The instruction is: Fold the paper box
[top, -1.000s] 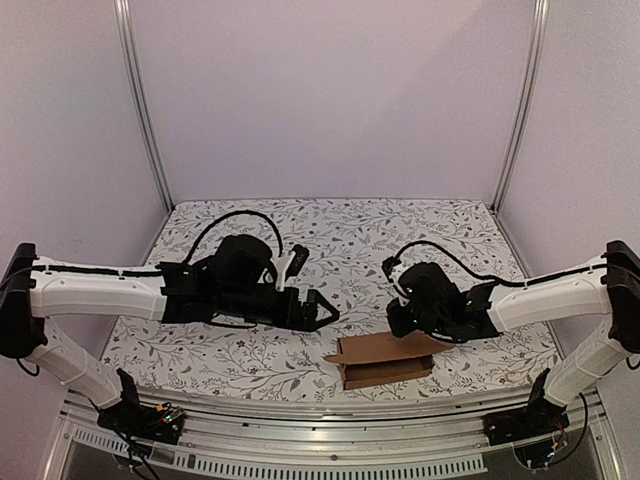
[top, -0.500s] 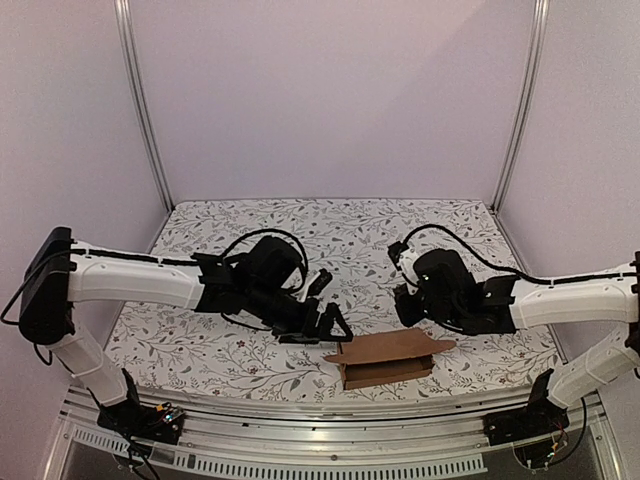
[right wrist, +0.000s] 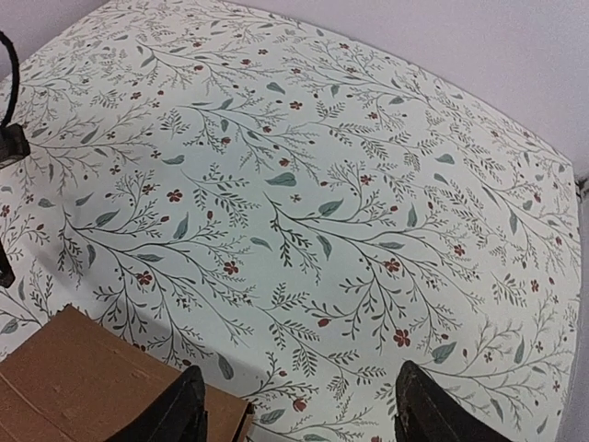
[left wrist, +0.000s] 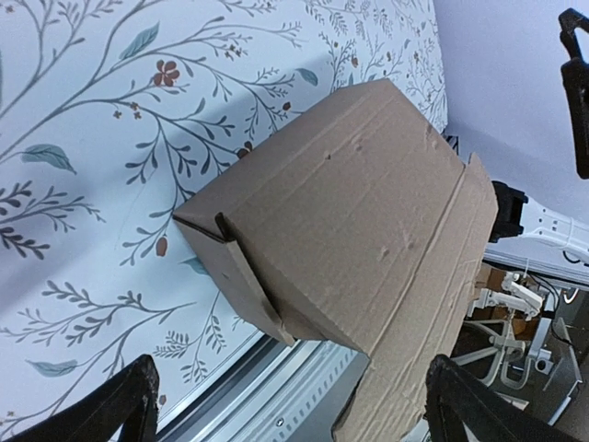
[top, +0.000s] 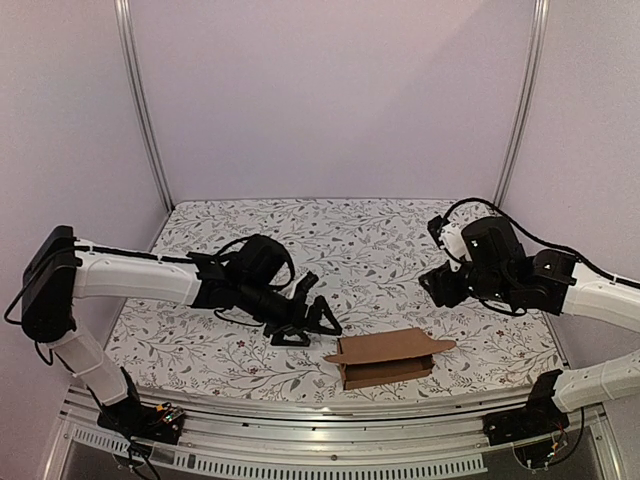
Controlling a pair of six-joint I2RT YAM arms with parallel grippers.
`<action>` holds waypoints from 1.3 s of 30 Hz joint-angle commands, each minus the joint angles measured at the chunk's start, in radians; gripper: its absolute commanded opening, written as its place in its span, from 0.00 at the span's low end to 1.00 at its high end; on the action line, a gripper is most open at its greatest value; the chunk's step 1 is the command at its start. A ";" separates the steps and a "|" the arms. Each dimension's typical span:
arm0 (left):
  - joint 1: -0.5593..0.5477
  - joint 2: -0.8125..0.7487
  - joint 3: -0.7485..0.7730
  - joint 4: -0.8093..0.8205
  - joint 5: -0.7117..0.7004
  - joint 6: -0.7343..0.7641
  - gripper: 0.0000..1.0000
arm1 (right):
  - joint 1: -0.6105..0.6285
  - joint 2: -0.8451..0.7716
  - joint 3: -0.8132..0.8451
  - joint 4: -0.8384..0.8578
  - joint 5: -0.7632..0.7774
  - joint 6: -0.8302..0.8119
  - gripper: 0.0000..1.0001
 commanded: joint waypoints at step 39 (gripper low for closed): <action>-0.036 0.187 0.079 0.186 0.310 -0.370 0.68 | -0.204 0.105 0.055 -0.362 -0.734 0.473 0.66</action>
